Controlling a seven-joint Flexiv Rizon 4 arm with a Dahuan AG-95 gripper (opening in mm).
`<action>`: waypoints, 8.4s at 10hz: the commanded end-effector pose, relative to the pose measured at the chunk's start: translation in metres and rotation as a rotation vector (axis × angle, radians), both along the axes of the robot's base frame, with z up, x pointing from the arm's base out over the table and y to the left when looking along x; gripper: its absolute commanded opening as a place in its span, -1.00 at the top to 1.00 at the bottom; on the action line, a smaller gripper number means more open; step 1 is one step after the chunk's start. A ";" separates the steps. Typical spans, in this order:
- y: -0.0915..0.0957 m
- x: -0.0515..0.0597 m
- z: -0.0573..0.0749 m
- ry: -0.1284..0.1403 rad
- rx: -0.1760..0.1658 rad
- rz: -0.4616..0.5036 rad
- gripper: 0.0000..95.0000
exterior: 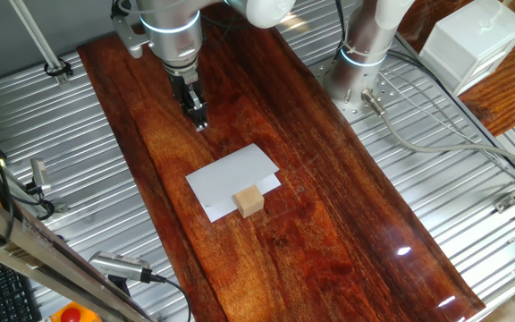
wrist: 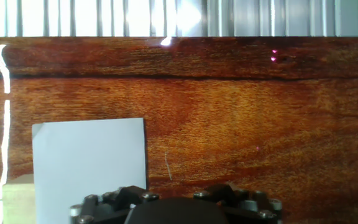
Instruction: Unfold a piece of paper
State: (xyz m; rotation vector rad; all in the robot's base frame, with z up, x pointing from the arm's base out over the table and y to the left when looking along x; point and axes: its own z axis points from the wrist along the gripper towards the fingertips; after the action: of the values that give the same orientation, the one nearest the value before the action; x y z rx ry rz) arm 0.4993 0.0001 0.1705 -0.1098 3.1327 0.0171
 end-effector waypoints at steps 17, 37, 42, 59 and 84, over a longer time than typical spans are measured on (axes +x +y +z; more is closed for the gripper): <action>0.000 -0.001 0.000 -0.052 -0.003 0.121 1.00; 0.001 -0.002 0.003 -0.035 0.001 0.194 1.00; 0.000 -0.003 0.003 -0.023 0.014 0.291 1.00; 0.095 0.014 -0.035 0.058 0.010 0.244 1.00; 0.169 0.021 -0.100 -0.031 0.019 0.044 0.20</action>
State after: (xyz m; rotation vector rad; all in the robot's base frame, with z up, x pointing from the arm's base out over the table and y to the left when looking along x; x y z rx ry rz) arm 0.5211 0.1702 0.0683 -0.1787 3.0973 0.0456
